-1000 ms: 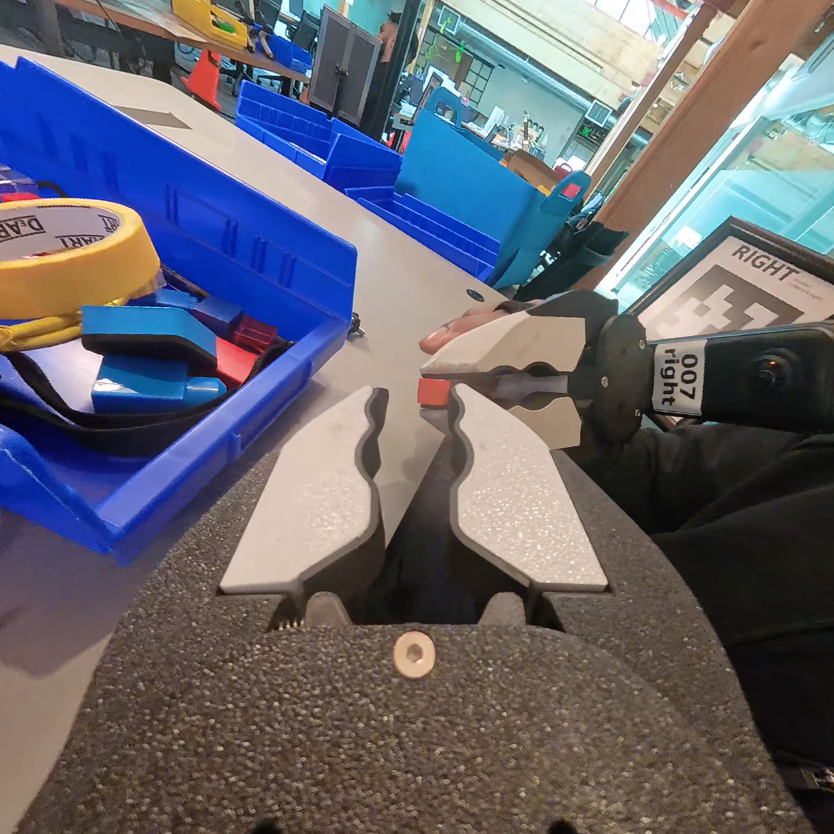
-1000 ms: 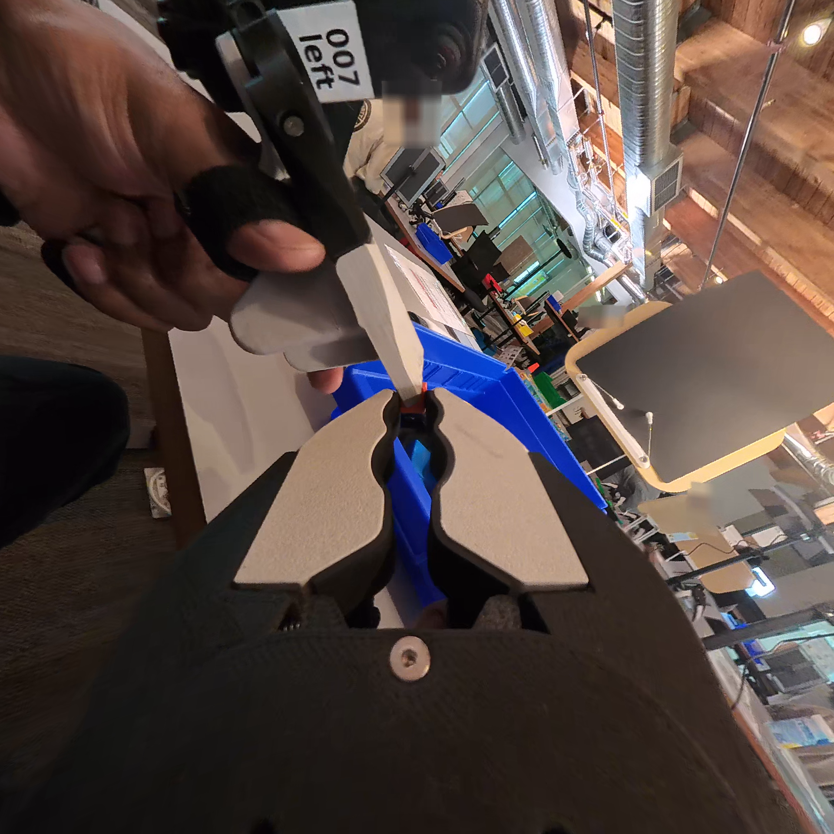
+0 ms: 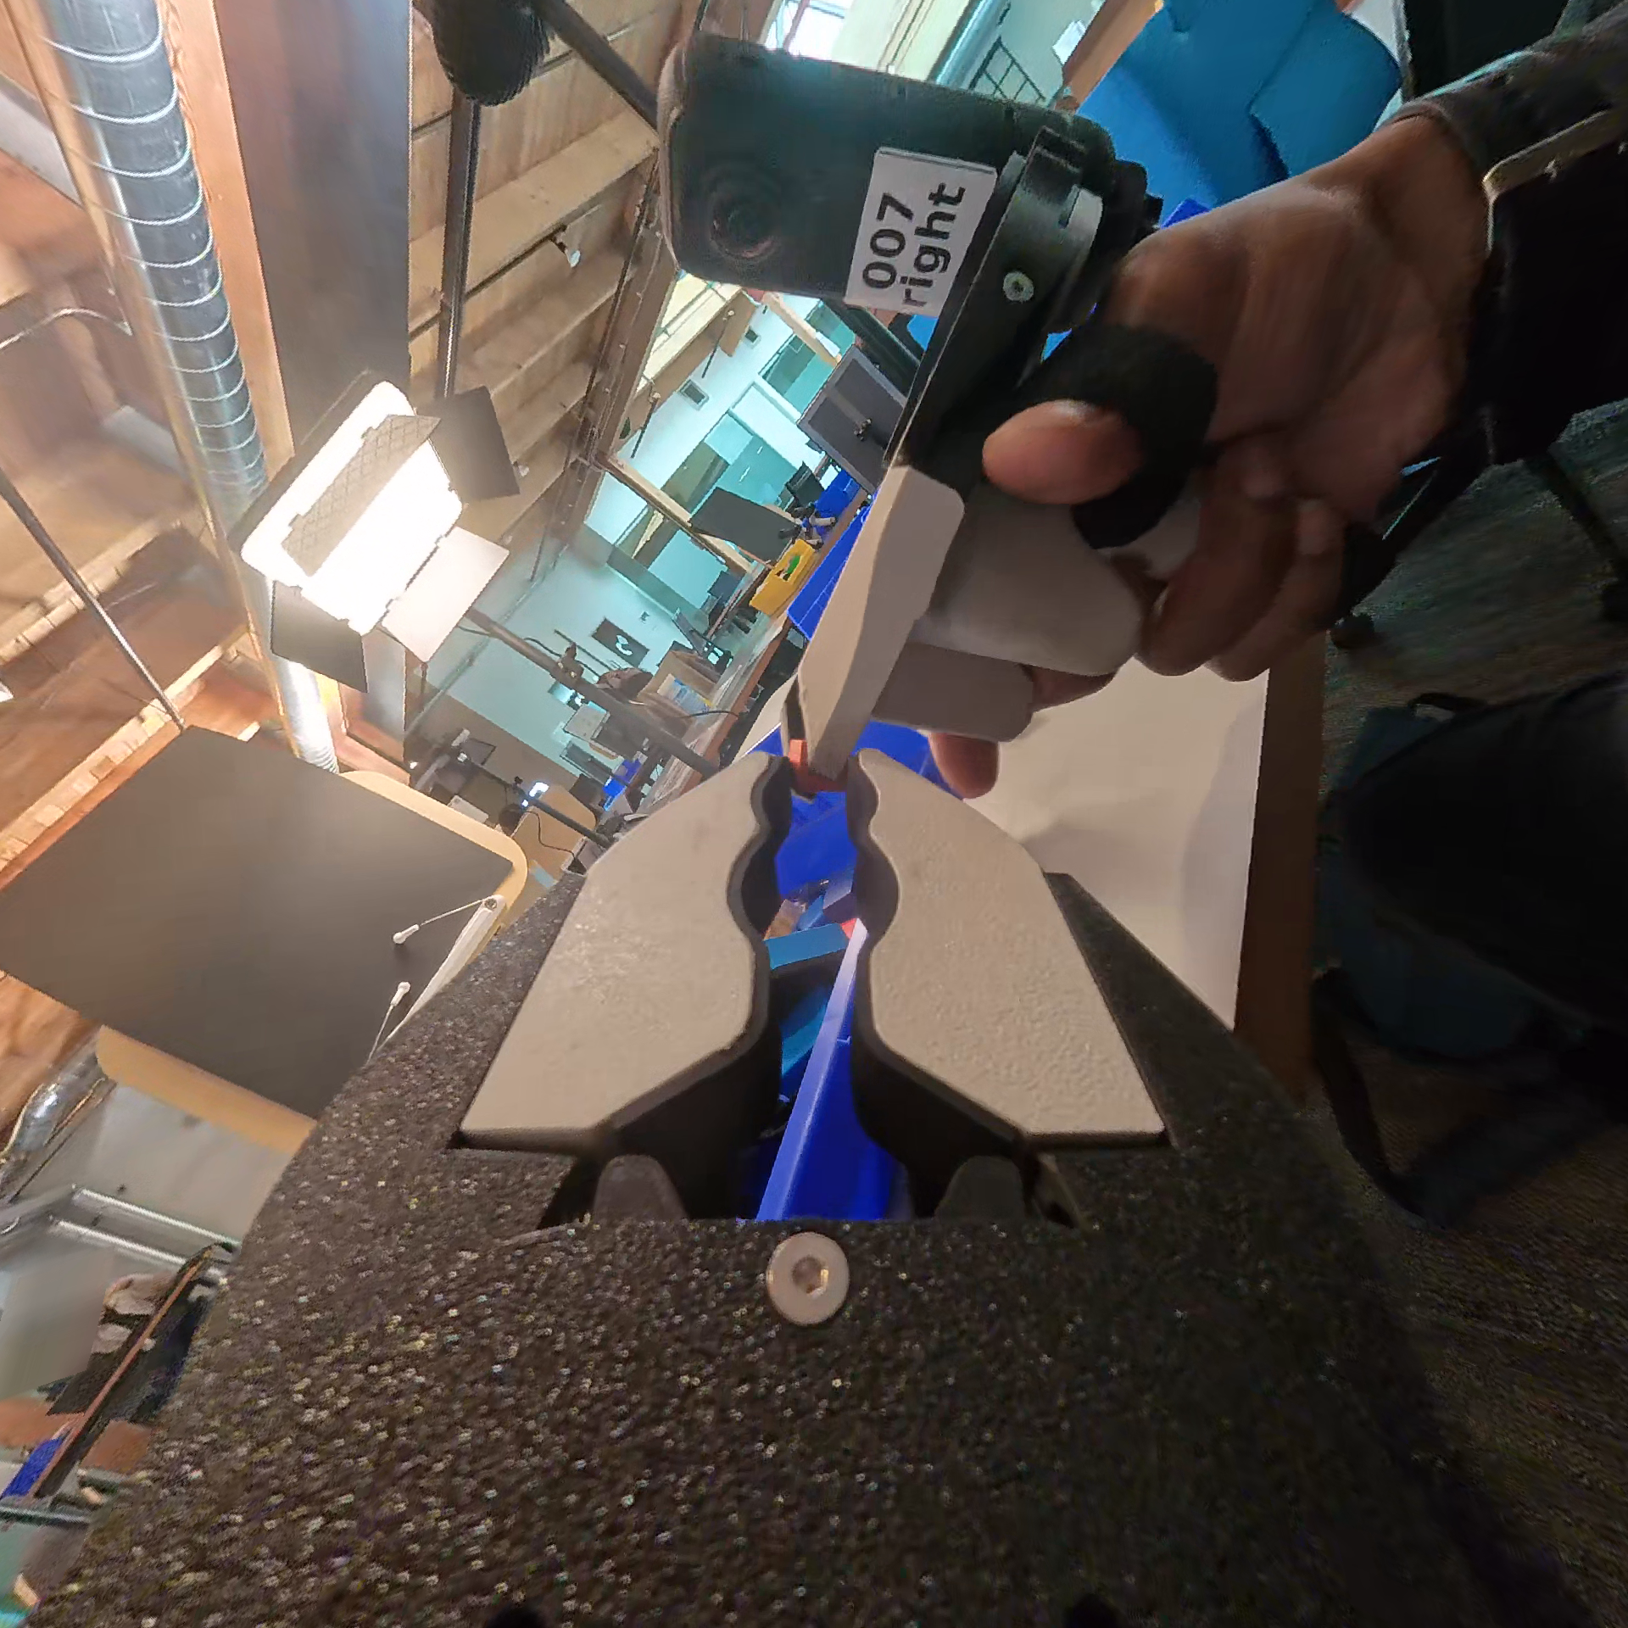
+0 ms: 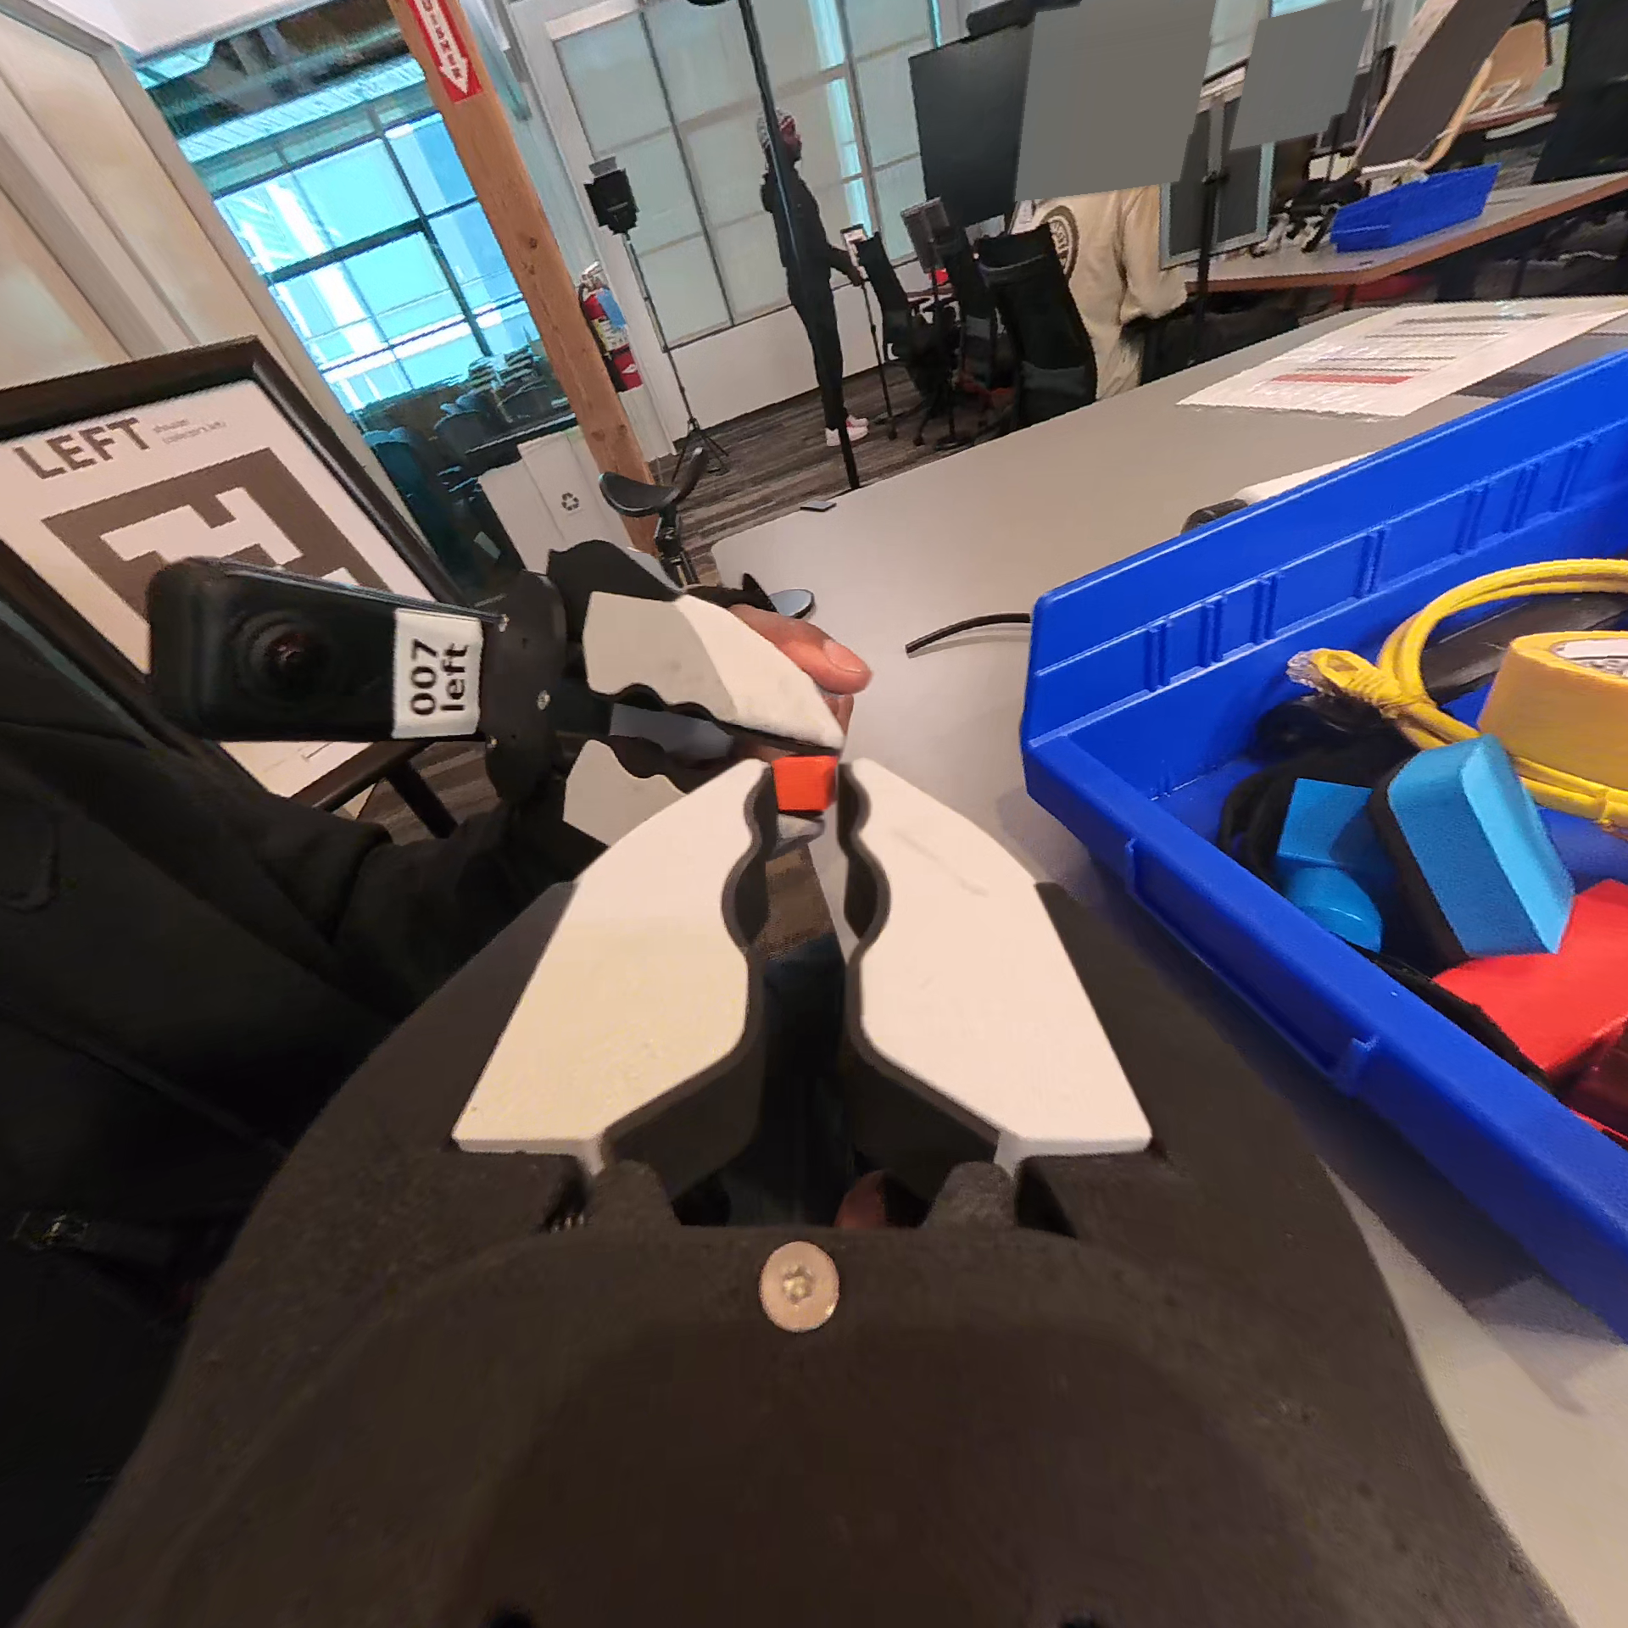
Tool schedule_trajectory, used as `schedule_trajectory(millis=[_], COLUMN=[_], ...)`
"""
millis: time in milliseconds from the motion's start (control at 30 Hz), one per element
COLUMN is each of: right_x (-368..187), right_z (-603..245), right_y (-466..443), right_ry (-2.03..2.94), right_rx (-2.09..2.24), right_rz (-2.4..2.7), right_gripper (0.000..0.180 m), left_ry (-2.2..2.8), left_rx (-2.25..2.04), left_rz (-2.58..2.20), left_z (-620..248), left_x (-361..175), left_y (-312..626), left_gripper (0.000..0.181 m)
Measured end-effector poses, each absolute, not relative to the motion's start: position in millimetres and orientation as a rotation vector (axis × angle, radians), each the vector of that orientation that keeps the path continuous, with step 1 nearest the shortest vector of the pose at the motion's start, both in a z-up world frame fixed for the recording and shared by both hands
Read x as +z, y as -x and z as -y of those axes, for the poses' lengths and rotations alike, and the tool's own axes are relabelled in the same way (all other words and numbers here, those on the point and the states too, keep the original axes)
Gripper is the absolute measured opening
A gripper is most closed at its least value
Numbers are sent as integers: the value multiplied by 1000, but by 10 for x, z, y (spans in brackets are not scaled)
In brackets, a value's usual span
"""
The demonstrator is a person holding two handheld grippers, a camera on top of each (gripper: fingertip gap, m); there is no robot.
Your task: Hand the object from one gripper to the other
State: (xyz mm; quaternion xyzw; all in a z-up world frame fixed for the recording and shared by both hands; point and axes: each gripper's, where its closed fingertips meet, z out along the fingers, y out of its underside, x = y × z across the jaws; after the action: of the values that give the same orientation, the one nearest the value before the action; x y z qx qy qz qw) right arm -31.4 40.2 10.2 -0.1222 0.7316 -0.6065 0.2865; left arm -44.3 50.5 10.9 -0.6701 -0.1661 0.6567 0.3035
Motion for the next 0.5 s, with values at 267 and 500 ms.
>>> schedule_trajectory(millis=[267,500], right_x=[338,515], right_z=[-445,-525], right_y=[386,435], right_ry=[278,207], right_rx=[-1726,-1766], right_rz=[-1672,-1368], right_gripper=[10,10], left_ry=[1491,979], left_rx=[1251,324], left_rz=[736,951], left_z=[-385,-428], left_x=[230,362], left_y=[440,445], left_gripper=[22,19])
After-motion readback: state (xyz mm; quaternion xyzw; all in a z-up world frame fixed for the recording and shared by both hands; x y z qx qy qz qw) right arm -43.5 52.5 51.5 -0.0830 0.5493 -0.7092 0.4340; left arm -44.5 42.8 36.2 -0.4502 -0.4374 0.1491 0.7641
